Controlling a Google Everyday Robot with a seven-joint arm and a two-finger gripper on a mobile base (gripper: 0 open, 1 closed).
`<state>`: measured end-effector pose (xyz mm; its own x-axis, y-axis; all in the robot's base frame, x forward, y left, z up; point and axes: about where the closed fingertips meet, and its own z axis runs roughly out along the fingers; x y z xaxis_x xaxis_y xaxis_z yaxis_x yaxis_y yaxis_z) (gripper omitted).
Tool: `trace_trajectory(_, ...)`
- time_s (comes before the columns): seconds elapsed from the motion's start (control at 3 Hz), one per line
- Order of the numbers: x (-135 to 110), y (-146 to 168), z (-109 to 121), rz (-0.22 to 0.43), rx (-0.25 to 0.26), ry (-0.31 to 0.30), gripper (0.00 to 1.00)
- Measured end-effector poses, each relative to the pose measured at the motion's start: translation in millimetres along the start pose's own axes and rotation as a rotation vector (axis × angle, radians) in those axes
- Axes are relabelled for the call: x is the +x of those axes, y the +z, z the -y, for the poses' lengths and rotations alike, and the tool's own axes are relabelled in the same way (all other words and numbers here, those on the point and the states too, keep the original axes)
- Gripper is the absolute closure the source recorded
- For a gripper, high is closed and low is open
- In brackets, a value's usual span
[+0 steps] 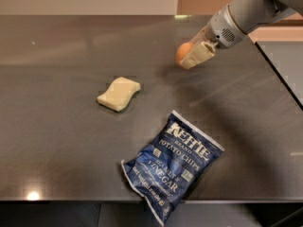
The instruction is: Move orange near sponge
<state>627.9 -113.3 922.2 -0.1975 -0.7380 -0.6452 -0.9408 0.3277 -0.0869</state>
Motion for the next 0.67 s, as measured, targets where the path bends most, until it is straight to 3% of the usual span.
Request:
trace_trajectory(0.33, -39, -1, -25, 0.049, -0.068, -0.082, 1.00)
trace_trajectory(0.67, -55, 10, -45, 0.046, -0.098, -0.142, 1.00)
